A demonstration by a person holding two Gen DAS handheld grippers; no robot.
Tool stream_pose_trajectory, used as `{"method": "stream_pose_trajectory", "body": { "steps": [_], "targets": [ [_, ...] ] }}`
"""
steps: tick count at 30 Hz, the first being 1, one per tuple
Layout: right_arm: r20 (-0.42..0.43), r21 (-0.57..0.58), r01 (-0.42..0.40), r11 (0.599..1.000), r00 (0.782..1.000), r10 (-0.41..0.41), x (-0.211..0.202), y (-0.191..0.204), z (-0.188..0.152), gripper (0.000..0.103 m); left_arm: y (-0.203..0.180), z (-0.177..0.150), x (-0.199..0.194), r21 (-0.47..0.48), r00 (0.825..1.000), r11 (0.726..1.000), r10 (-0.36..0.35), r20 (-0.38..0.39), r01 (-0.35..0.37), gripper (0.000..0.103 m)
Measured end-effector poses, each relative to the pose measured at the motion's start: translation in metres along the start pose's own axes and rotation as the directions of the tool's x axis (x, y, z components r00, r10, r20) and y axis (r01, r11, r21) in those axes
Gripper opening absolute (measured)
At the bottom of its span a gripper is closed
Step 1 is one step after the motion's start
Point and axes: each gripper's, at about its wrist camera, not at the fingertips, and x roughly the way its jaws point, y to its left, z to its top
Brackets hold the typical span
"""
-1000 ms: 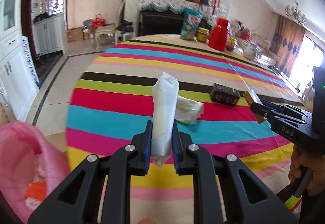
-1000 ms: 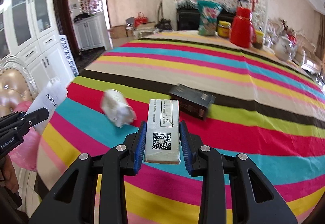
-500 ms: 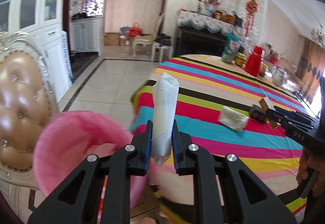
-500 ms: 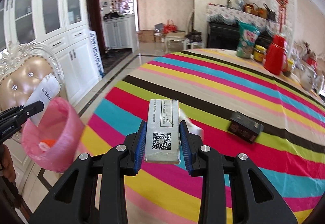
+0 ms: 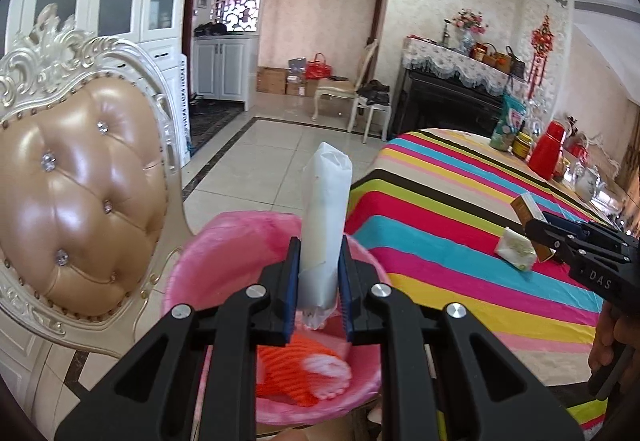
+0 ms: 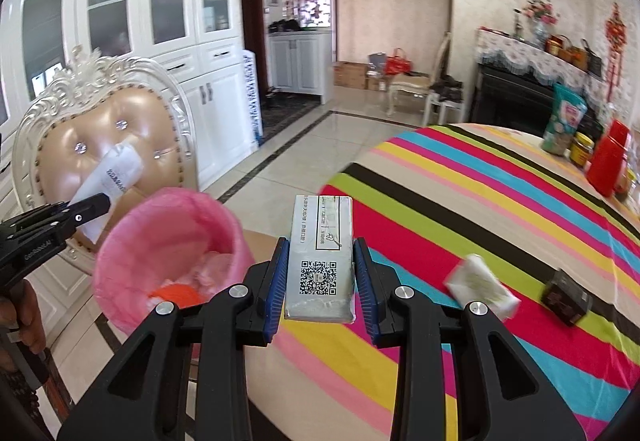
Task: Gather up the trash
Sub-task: 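Carry the tissue pack and card box over the pink bin with both tools, then open the left tool to drop the tissue pack while the right tool drops the card box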
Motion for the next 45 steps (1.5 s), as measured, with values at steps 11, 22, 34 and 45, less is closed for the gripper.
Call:
{"method": "stream_pose_trajectory", "body": {
  "steps": [11, 22, 34, 45],
  "targets": [
    [-0.019, -0.067, -0.081, 0.994, 0.997, 0.080, 0.026, 0.062, 0.011, 0.031, 0.031, -0.001, 0.006, -0.046, 0.999, 0.998, 0.038, -0.010, -0.039, 0.018],
    [-0.042, -0.109, -0.138, 0.985, 0.990, 0.134, 0.048, 0.099, 0.016, 0.032, 0.058, -0.004, 0.010, -0.080, 0.998, 0.995, 0.066, -0.021, -0.067, 0.018],
    [-0.064, -0.142, -0.175, 0.974, 0.984, 0.167, 0.067, 0.123, 0.020, 0.039, 0.072, -0.003, 0.014, -0.104, 0.996, 0.991, 0.078, -0.034, -0.081, 0.051],
    [-0.058, -0.128, -0.154, 0.980, 0.987, 0.148, 0.066, 0.112, 0.018, 0.050, 0.063, -0.002, 0.014, -0.087, 0.997, 0.993, 0.076, -0.033, -0.079, 0.051]
  ]
}}
